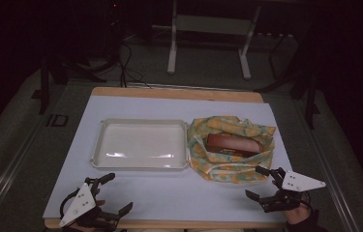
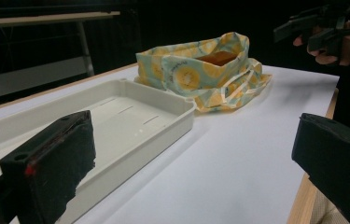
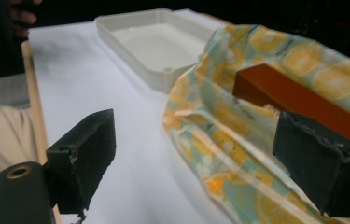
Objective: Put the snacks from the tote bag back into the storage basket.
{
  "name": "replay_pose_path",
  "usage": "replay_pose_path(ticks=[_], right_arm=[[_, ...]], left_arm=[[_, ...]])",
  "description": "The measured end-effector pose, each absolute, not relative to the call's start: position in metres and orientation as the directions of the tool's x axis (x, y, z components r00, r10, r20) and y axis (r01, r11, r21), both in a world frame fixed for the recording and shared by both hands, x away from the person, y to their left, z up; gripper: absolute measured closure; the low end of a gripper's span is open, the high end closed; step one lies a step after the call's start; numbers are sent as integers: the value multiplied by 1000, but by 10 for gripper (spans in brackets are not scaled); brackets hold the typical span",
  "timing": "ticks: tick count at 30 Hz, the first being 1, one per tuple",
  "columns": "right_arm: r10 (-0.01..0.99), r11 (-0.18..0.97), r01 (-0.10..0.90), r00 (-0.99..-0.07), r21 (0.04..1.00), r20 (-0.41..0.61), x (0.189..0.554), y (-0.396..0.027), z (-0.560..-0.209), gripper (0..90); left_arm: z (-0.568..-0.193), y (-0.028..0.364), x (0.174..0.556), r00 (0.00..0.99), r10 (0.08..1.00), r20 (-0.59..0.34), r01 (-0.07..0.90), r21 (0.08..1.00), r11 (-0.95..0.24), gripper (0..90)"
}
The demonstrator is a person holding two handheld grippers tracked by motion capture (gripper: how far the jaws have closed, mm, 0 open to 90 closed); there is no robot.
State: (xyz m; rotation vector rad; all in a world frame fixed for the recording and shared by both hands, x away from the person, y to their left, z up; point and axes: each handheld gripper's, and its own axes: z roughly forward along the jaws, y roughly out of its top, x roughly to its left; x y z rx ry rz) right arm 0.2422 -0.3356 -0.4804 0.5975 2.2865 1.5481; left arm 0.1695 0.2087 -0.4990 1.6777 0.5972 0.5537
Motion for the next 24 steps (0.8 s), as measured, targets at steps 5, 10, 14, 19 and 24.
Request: replay_pose_path(ticks=[5, 10, 14, 19, 24], right_arm=[[471, 347, 179, -882, 920, -6, 241, -332, -480, 128], [444, 361, 169, -896, 917, -10, 238, -328, -478, 114], [436, 359, 172, -900, 917, -1, 240, -326, -472, 114], [419, 373, 141, -907, 917, -31, 244, -325, -460, 114], [403, 399, 100, -912, 912, -76, 253, -324, -445, 114]], left_arm=[[-498, 208, 169, 755, 654, 43, 84, 983, -161, 0], [-498, 207, 170, 757, 652, 41, 89, 982, -165, 0], [-498, 206, 171, 759, 649, 44, 89, 981, -170, 0], [-498, 205, 172, 761, 647, 39, 93, 981, -169, 0], [-499, 205, 172, 764, 644, 39, 93, 981, -170, 0]])
